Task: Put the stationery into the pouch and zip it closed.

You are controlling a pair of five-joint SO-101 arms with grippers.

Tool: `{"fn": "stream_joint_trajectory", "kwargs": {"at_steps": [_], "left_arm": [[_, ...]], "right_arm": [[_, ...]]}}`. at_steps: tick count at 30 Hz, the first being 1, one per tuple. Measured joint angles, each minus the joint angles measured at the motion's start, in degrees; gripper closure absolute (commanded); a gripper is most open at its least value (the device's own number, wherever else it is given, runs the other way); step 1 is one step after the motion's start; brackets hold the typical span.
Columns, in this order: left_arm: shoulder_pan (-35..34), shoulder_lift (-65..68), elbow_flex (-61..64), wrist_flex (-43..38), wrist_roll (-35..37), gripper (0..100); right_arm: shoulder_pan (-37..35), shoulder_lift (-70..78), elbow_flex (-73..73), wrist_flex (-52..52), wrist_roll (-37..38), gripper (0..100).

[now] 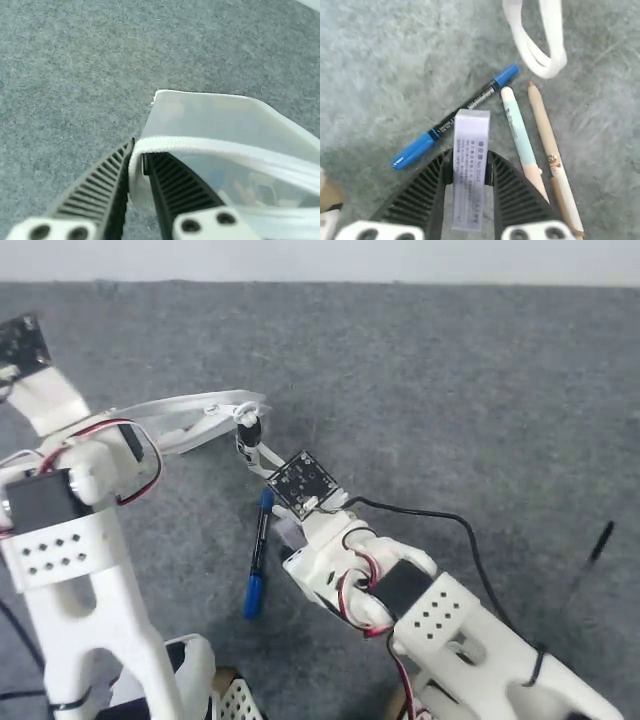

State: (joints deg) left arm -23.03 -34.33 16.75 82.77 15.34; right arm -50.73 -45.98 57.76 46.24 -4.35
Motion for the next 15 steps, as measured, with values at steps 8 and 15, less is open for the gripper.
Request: {"fn": "stream_joint_trajectory", "kwargs": {"at_steps": [8,15], "left_arm": [[0.0,0.0,0.0,0.0,0.0,99],[0.0,0.0,0.9,-0.3,0.0,99]], "right_arm": [[-2.1,-7.2,2.5,-0.3,-2.7,99.2],[-2.1,-13.1,6.8,-5.3,-2.9,99.2]]}}
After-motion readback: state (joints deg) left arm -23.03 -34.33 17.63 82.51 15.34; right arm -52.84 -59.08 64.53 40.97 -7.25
